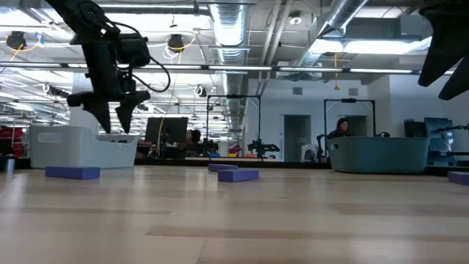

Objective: Sort & place blocks by color
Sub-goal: Put the light brown block into the white bin

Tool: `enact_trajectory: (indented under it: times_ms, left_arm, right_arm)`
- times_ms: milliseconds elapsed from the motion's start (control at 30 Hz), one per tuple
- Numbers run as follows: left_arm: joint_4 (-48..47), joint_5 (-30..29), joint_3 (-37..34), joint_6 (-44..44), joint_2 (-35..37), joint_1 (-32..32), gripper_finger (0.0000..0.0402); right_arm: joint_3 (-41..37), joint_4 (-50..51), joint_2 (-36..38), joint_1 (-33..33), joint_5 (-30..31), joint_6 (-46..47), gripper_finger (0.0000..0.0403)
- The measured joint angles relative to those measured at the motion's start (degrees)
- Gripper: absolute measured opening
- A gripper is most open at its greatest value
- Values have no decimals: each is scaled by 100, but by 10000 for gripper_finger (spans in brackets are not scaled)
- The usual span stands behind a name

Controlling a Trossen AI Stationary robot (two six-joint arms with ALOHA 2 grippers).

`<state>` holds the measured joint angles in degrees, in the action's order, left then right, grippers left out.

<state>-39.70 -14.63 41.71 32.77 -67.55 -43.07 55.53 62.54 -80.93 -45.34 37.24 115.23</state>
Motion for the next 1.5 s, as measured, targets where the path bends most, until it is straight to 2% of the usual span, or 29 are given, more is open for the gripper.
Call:
enact_trajectory:
  times_ms: [167, 367, 633, 767, 900, 1167, 1267, 1367, 1500]
  left_arm:
    - [-258, 46, 0, 115, 4, 58, 233]
    - [-282, 88, 0, 505, 55, 456, 233]
    - [-294, 335, 29, 1269, 51, 1031, 233]
    - [-285, 346, 271, 1617, 50, 1330, 233]
    - [-287, 342, 587, 1763, 50, 1621, 233]
    - [-342, 81, 1104, 2054, 50, 2119, 233]
    - [-349, 25, 1170, 2122, 50, 2260, 233]
    - [-589, 27, 1176, 2175, 50, 2384, 233]
    - [-1065, 25, 1176, 2311, 50, 2552, 233]
  right_arm:
    - [0, 5, 0, 0, 2, -19, 221]
    - [0, -297, 0, 60, 82, -146, 221]
    - [0, -1719, 0, 633, 127, -2067, 221]
    - [0, -2382, 0, 952, -214, -3299, 221]
    - [0, -2546, 0, 1153, -523, -4182, 221]
    - [0, -2505, 0, 1329, -890, -5078, 221]
    - [-18, -2456, 0, 1321, -740, -5387, 221]
    - [-320, -2525, 7, 1431, -387, -5520, 219]
    - [-1082, -3406, 95, 1872, -783, -5527, 209]
